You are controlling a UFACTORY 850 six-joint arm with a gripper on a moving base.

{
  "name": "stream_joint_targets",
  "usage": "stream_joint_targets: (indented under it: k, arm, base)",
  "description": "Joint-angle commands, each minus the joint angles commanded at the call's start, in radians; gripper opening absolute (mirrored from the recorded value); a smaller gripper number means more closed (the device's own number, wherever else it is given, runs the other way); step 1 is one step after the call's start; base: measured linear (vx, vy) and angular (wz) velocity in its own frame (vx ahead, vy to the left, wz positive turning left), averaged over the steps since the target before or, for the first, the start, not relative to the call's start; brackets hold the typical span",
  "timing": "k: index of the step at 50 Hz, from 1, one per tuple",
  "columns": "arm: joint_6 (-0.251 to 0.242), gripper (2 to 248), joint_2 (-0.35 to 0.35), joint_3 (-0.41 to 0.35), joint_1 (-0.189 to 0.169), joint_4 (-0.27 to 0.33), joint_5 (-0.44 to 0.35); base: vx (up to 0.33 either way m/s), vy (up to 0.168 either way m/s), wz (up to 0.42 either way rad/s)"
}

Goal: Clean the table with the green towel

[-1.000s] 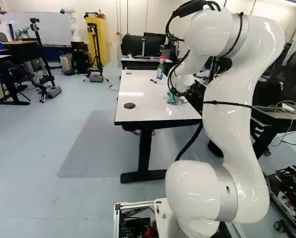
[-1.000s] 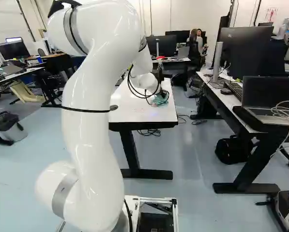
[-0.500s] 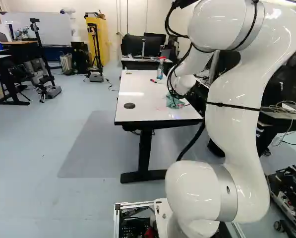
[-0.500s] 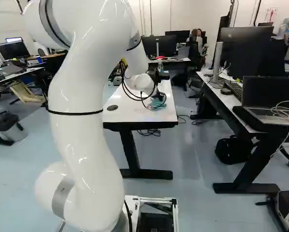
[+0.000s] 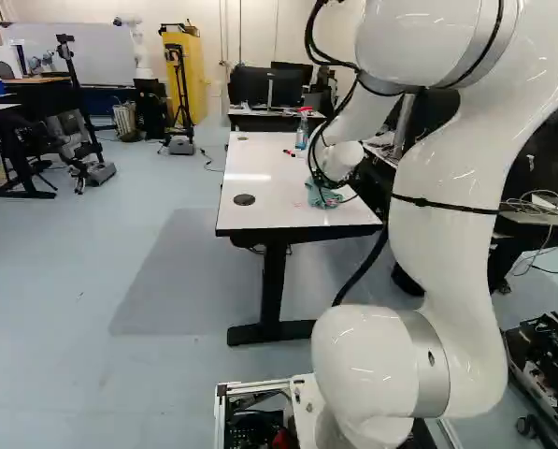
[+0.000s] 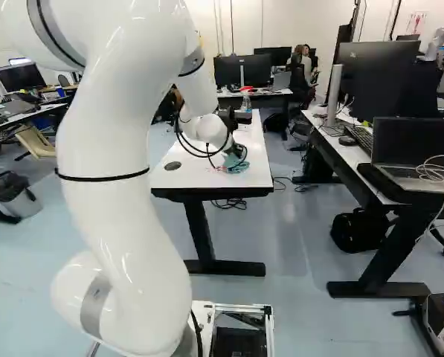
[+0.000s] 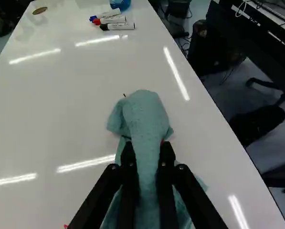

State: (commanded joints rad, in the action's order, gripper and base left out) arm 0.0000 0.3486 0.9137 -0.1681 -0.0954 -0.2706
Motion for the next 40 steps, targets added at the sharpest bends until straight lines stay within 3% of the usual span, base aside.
stream_joint_targets:
  k: [27,40]
  arm:
    - [0.0,47,0.024,0.03,0.077,0.0,0.0]
    - [0.0,47,0.076,0.095,0.084,0.0,0.0]
  base:
    - [0.0,0.0,0.0]
    - [0.0,0.0,0.0]
